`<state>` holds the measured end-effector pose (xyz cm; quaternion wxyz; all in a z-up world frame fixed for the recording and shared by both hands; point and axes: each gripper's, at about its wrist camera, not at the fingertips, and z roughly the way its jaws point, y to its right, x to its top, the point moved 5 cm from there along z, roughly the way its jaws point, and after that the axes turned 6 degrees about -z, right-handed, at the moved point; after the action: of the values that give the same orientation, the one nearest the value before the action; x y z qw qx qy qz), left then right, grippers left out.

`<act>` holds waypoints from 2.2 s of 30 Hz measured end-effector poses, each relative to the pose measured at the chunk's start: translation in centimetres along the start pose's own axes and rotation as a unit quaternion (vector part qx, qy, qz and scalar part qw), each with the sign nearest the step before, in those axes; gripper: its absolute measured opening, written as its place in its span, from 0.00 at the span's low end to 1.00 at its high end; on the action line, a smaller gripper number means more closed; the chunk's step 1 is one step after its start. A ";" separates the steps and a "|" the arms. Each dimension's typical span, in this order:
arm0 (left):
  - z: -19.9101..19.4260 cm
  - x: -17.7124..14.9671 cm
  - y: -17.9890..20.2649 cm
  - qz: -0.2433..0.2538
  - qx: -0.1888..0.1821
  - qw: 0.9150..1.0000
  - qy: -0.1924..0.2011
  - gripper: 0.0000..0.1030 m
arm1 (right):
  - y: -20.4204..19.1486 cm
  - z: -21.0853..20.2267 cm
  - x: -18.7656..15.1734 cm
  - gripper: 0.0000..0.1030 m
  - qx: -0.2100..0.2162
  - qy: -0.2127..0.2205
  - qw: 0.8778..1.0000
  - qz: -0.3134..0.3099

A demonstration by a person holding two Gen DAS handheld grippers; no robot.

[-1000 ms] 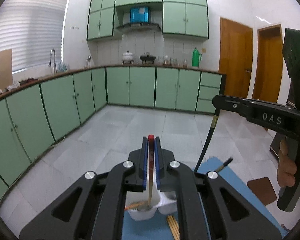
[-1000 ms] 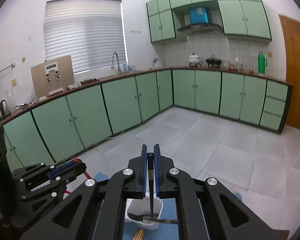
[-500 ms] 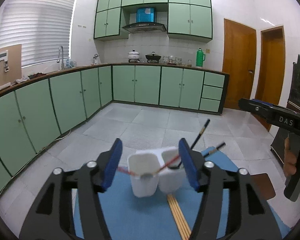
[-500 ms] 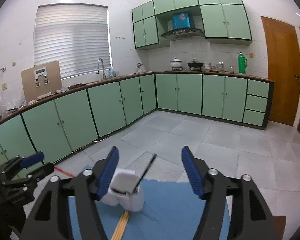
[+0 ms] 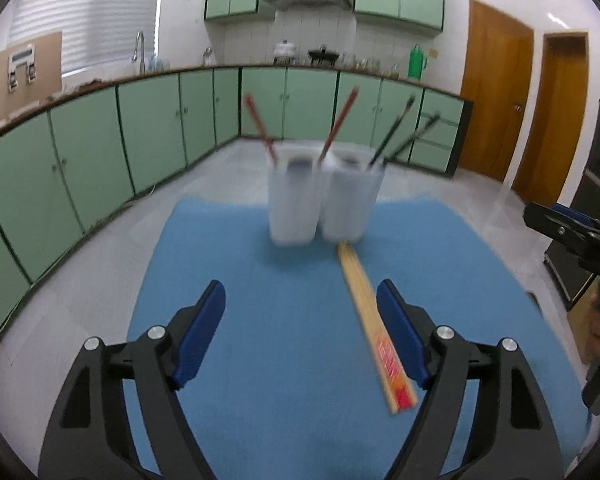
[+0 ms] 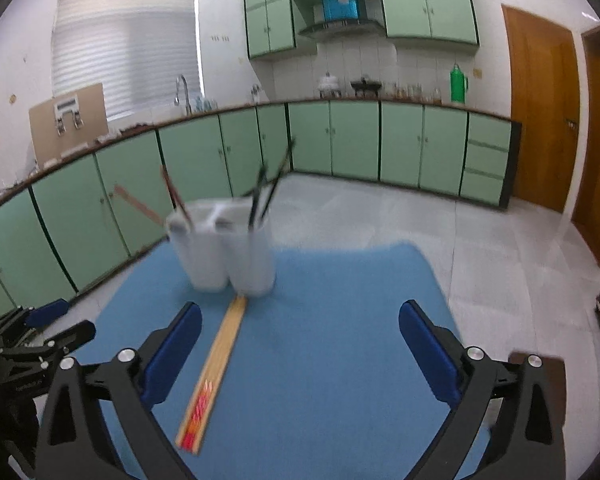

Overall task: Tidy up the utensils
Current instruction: 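Pull both open tools back from the holder toward the mat, then grasp a plain wooden chopstick with the right tool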

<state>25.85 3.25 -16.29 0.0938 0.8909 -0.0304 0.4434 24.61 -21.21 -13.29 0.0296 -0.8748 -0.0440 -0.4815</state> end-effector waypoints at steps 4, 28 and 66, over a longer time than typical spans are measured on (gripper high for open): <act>0.5 -3.0 -0.5 0.003 0.016 1.000 -0.025 0.76 | -0.7 0.6 -3.3 0.94 0.002 -0.036 0.999 0.005; 1.5 -7.4 -3.6 0.008 0.058 0.996 -0.072 0.80 | -6.9 4.1 -12.3 0.94 0.025 -0.158 0.987 -0.018; 2.4 -7.8 -3.6 0.005 0.055 0.995 -0.088 0.81 | -7.5 4.5 -12.9 0.63 0.028 -0.160 0.987 -0.022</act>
<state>23.51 6.07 -24.36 0.0391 0.9302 -0.0182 0.3645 20.72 -13.98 -26.48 0.0364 -0.9382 -0.0807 -0.3346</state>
